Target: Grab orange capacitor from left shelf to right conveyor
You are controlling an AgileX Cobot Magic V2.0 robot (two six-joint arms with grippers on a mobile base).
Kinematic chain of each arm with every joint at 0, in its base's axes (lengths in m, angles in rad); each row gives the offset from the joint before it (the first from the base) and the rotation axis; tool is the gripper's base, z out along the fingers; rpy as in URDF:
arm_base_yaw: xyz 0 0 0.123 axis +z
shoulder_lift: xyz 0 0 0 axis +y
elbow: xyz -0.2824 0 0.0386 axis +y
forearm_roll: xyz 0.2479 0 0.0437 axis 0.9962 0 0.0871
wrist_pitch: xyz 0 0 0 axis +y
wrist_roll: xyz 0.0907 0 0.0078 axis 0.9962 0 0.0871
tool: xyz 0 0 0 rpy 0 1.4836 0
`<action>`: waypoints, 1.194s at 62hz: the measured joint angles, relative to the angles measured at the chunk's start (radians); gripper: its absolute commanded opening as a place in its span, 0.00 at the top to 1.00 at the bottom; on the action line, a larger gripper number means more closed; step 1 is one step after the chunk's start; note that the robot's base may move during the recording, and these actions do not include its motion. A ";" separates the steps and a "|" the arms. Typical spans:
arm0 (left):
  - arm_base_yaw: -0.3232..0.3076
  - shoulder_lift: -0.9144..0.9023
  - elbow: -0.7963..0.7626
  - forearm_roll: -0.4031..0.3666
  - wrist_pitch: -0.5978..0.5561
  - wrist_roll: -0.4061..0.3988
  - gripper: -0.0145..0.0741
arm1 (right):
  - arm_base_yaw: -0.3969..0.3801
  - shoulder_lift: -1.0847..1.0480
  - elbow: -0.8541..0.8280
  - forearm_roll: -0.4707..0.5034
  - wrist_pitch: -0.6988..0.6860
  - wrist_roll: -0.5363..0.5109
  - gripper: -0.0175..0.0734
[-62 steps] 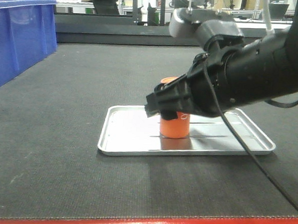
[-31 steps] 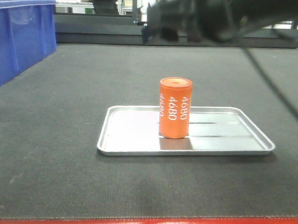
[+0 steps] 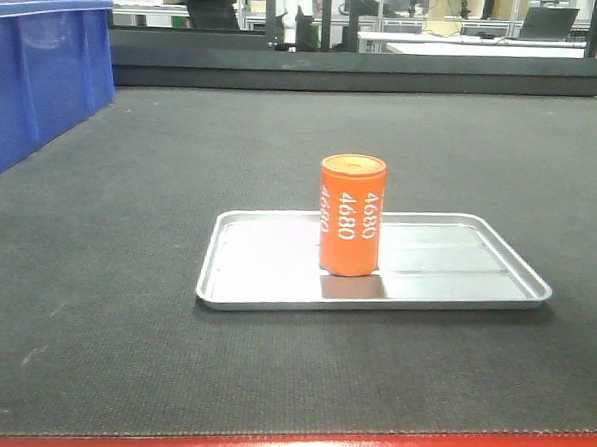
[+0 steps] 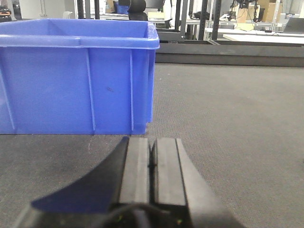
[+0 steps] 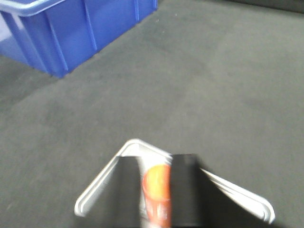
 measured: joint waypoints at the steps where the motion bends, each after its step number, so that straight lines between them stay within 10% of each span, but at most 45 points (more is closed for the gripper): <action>1: 0.000 0.000 0.000 0.000 0.000 0.000 0.98 | 0.000 -0.008 0.000 0.000 0.017 0.000 0.74; 58: 0.000 0.000 0.000 0.000 0.000 0.000 0.98 | -0.010 -0.103 0.000 -0.029 0.233 0.000 0.75; 74: 0.000 0.000 0.000 0.000 0.000 0.000 0.98 | -0.149 -0.364 0.026 -0.064 0.229 -0.001 0.75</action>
